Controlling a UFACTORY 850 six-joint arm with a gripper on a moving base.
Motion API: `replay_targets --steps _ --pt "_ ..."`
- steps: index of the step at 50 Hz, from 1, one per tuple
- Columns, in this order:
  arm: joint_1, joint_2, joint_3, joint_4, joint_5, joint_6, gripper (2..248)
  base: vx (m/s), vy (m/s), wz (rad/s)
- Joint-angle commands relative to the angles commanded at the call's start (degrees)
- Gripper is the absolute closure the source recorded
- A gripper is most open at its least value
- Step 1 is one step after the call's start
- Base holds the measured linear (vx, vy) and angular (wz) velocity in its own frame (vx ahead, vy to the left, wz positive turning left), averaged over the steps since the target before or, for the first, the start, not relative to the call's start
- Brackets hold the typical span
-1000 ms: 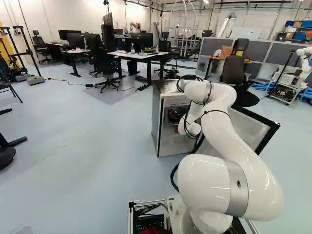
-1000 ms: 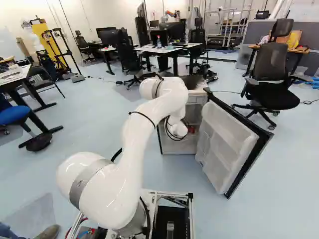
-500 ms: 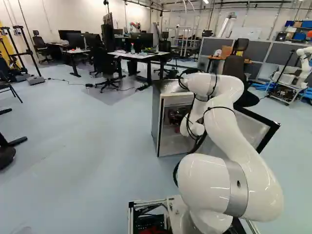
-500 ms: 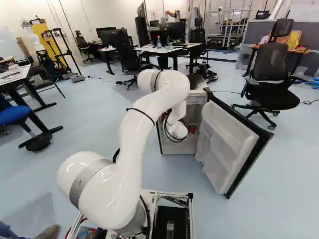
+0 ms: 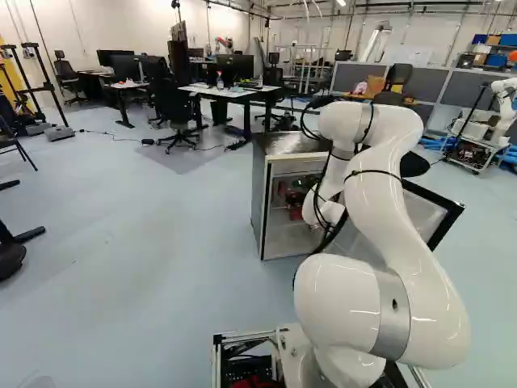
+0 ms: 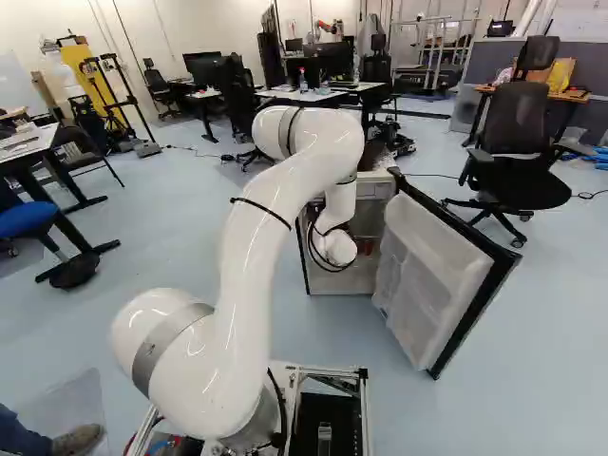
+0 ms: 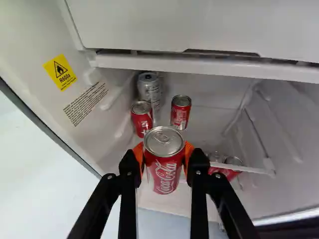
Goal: Grab a drink from the fridge
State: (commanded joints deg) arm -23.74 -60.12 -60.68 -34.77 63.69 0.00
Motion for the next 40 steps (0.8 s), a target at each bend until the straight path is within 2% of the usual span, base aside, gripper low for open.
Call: replay_targets --steps 20,40 --pt "-0.68 7.29 8.92 5.91 0.0 0.0 151 0.0 0.0 0.0" --pt "0.16 13.91 16.12 11.33 0.01 0.0 151 0.0 0.0 0.0"
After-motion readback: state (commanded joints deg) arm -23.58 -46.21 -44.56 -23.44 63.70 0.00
